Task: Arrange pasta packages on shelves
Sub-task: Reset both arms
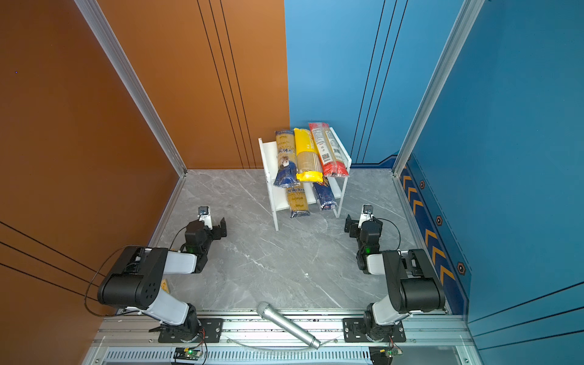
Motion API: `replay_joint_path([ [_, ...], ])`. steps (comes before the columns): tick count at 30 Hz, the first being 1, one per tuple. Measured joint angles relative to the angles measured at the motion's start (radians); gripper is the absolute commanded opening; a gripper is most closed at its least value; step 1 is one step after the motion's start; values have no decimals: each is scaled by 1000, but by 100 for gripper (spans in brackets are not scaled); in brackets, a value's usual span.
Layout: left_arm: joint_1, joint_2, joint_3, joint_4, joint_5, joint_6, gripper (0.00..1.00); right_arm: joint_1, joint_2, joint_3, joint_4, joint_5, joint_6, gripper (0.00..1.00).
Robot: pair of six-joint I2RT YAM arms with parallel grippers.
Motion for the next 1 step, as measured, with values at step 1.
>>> replay_joint_path([
  [1, 0, 0, 0, 0, 0, 0, 98, 0, 0, 0, 0, 0, 0, 100],
])
